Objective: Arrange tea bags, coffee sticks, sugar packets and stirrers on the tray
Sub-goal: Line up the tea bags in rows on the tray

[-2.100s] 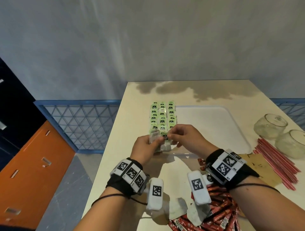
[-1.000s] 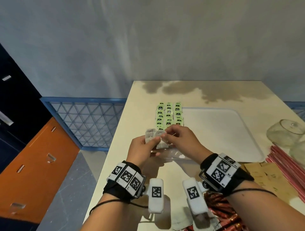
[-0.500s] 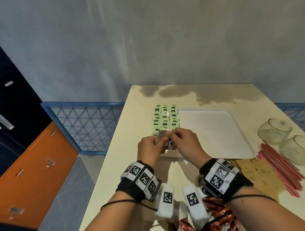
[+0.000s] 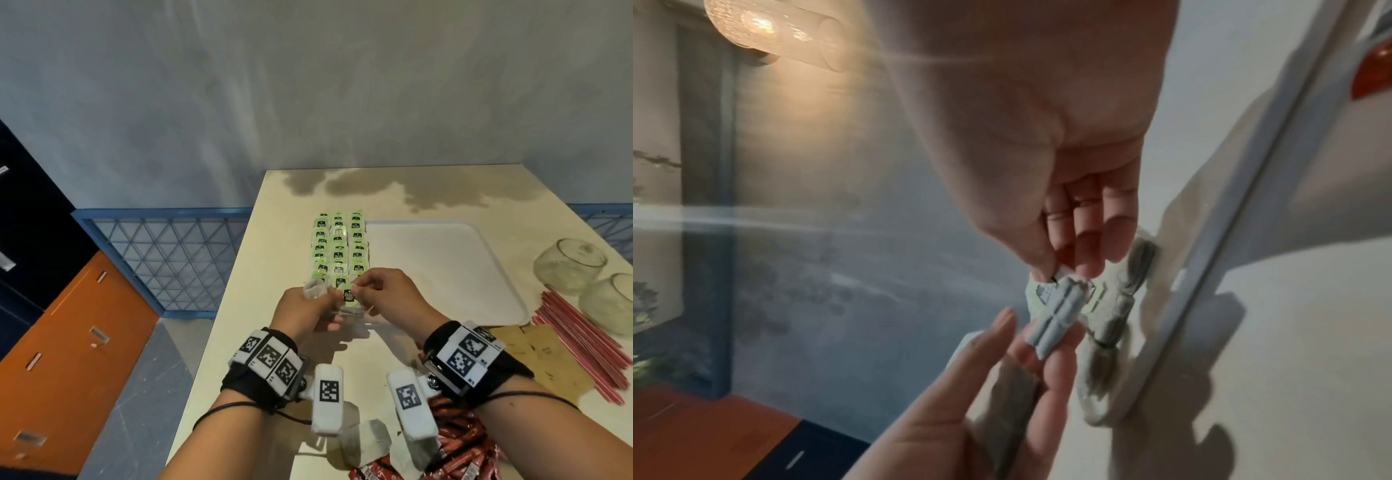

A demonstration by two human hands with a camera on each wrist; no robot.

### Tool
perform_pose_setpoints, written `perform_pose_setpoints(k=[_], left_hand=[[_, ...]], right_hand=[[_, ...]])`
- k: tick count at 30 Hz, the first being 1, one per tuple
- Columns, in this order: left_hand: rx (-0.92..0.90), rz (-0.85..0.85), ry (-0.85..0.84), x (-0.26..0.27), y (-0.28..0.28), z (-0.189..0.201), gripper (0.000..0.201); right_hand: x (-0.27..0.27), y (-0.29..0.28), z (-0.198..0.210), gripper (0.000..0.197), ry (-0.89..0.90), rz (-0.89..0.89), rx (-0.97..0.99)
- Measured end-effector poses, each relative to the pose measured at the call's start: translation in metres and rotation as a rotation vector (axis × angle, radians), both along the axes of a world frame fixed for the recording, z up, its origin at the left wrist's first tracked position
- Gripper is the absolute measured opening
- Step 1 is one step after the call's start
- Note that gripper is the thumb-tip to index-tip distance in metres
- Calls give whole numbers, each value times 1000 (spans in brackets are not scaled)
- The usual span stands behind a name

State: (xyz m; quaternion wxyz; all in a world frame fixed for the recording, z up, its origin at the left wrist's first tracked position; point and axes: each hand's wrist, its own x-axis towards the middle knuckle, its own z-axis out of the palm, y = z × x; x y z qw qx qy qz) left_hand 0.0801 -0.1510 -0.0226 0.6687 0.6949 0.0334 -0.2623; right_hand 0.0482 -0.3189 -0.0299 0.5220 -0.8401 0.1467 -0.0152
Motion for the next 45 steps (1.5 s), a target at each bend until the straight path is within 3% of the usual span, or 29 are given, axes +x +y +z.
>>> perform_pose_setpoints(k=[6,9,20,24,29,35,38,43,45], left_hand=[[-65,143,153,18,19,8,19],[-87,179,173,26,28,7,26],[89,89,-120,19,39,3,18],[95,80,-188,20,33,-5,16],[52,62,-295,15,14,-6,18],[236,108,-505,3,-5,0,15],[143,36,-425,-8,-13,4,20],[-20,110,-274,-17,-23,4,20],[-27,128,-271,-14,-23,4,20]], right_hand=[[15,-17,-15,6,37,-15,-233],[21,-13,-16,4,13,14,-234],[37,1,-18,3,-35,17,-177],[30,2,-11,23,-95,-37,-156],[12,15,5,11,-130,50,93],[-2,11,15,18,-226,-47,9],[-10,13,17,16,-229,-32,-73],[-19,17,20,3,-219,-8,-206],[-22,19,24,7,-228,23,-208]])
